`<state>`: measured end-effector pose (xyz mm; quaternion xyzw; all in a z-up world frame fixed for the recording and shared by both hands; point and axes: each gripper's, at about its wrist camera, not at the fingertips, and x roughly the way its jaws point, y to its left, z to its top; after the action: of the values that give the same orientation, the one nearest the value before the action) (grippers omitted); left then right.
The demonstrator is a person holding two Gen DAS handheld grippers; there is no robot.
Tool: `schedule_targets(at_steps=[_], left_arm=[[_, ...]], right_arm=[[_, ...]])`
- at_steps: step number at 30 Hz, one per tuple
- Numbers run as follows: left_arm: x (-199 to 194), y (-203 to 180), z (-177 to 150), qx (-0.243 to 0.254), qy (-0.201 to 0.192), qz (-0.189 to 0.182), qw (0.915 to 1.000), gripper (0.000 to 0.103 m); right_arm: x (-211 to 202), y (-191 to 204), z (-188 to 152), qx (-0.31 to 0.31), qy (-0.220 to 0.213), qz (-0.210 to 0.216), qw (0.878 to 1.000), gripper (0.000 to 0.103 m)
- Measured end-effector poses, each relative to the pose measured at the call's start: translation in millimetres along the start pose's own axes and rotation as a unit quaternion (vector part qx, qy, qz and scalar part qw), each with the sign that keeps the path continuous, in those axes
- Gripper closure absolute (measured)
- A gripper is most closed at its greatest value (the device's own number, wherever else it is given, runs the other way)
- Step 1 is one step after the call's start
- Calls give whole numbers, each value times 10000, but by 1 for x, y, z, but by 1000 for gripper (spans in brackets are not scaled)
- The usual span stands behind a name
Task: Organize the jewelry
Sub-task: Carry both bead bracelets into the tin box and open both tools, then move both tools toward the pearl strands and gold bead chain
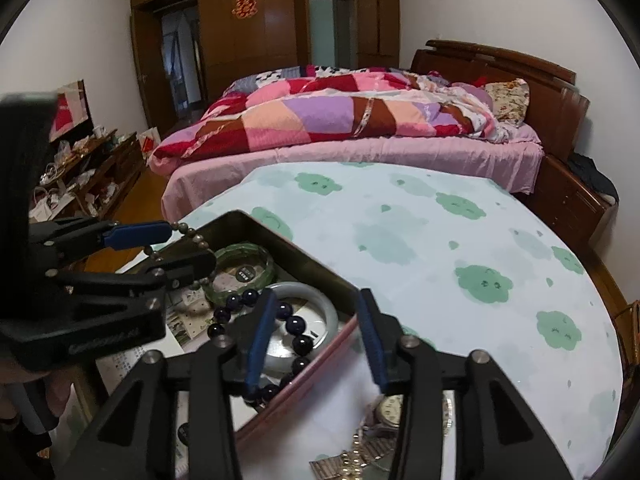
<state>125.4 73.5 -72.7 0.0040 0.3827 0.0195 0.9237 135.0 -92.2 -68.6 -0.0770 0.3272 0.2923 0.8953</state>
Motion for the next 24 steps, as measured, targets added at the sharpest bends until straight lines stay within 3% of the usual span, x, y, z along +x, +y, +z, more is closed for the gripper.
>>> schedule_targets(at_steps=[4, 8, 13, 18, 24], left_arm=[[11, 2, 6, -23, -8, 161, 9999, 47], [12, 2, 9, -7, -49, 294, 9996, 46], [-17, -2, 6, -118, -385, 288, 9988, 29], [-49, -20, -11, -53, -598, 175, 9980, 27], [-66, -45, -42, 203, -492, 47, 9986, 27]], right_arm=[[-10, -14, -1, 232, -78, -25, 9997, 54], [-24, -29, -6, 365, -142, -121, 9992, 44], [-49, -58, -24, 614, -109, -333, 9975, 41], [-68, -79, -49, 846, -5, -545, 9949, 39], [-75, -88, -83, 904, 235, -688, 9932, 39]])
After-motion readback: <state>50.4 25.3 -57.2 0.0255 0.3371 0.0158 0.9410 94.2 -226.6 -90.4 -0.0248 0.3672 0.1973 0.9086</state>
